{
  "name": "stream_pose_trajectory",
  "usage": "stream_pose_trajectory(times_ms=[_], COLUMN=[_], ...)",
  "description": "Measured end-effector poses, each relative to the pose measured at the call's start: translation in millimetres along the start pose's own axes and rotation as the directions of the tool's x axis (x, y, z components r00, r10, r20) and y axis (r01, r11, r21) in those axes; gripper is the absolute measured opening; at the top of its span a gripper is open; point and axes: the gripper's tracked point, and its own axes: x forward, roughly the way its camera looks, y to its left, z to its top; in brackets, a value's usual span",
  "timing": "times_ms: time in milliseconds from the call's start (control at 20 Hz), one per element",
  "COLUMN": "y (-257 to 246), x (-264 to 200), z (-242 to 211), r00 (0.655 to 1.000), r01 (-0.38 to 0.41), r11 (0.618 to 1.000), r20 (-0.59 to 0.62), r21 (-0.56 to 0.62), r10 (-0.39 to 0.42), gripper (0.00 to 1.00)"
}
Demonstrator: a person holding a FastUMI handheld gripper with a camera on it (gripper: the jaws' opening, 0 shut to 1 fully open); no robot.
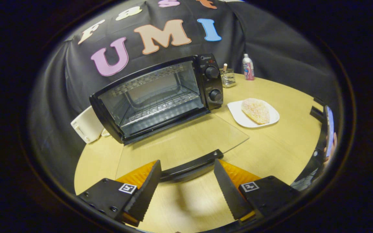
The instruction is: Open the toaster oven, put the food inside, and close the toaster oven door.
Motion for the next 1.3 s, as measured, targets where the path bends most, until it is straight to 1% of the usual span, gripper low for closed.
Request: stream_pose_trajectory(times_ms=[100, 200, 300, 450, 600, 700, 800, 1000, 1150, 1300], y=[-10.4, -20.8, -40.0, -72.5, -105.6, -121.2, -130.1, -143.0, -151.5, -162.8], x=[-9.8, -16.6, -16.6, -5.9, 17.7, 36.4, 58.5, 92.3, 111.6, 120.6], z=[23.2, 52.8, 75.4, 99.0, 112.5, 117.5, 119.4, 114.1, 106.2, 100.7], r00=[0.999, 0.994, 0.985, 0.973, 0.965, 0.965, 0.971, 0.979, 0.983, 0.981], r01=[0.032, 0.055, 0.095, 0.135, 0.179, 0.187, 0.178, 0.174, 0.172, 0.192], r11=[0.999, 0.999, 0.995, 0.990, 0.983, 0.982, 0.984, 0.985, 0.984, 0.981], r20=[0.039, 0.099, 0.144, 0.183, 0.189, 0.180, 0.159, 0.108, 0.068, 0.045], r21=[-0.016, -0.001, 0.009, 0.038, 0.034, 0.028, 0.014, -0.021, -0.037, -0.042], r10=[-0.032, -0.054, -0.095, -0.140, -0.182, -0.188, -0.178, -0.171, -0.169, -0.190], gripper=[0.98, 0.97, 0.97, 0.97, 0.97, 0.97, 0.97, 0.97, 0.97, 0.97])
